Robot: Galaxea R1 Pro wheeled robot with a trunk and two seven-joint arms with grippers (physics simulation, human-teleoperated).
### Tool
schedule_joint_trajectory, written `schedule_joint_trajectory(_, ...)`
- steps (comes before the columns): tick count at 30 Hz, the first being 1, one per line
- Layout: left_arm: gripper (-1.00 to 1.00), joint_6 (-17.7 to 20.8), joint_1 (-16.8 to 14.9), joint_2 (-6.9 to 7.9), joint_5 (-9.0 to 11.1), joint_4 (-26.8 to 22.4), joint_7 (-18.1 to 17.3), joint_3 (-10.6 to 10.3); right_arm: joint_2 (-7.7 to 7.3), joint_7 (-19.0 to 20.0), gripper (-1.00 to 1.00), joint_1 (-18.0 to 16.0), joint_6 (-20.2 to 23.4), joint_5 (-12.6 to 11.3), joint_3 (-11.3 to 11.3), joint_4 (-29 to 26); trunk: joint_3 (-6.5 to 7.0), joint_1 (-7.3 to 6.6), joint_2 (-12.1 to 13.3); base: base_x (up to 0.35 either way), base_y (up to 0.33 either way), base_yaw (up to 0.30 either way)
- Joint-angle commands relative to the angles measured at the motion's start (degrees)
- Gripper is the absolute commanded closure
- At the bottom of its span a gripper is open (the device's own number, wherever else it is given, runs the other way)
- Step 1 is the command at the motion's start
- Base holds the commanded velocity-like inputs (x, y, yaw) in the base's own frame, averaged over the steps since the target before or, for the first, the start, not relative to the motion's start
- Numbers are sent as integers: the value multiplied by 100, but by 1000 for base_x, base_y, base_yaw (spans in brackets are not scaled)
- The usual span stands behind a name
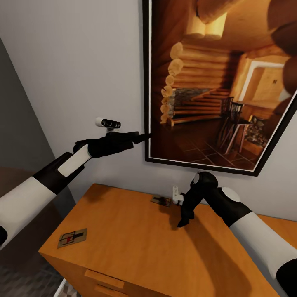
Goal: Take the four mousetraps from the cabinet in the bathroom and place them on the bathroom floor. Make sure all four end up on the same floor surface, and ensure that at least two of them are either under or directly next to the same bathroom sink.
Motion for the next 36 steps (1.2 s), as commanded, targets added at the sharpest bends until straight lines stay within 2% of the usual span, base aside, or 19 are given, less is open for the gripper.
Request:
schedule_joint_trajectory(1,-100,53,-10,6,60,-1,-2,-24,-3,30,-100,-5,78,83,11,2,-8,1,-7,0,0,0)
schedule_joint_trajectory(5,-100,53,-10,6,60,3,-3,-24,-2,36,-100,-2,169,263,8,43,-8,1,-7,0,0,0)
schedule_joint_trajectory(15,-100,53,-10,6,58,-2,-2,-25,-2,-3,-100,0,274,481,-3,75,-8,1,-7,0,0,0)
schedule_joint_trajectory(26,-100,53,-10,6,57,-1,-2,-24,0,-42,-100,0,302,825,-42,80,-8,1,-7,0,0,0)
schedule_joint_trajectory(36,-100,53,-10,6,58,-3,-2,-26,16,-101,-100,0,307,928,-76,57,-8,1,-7,0,0,0)
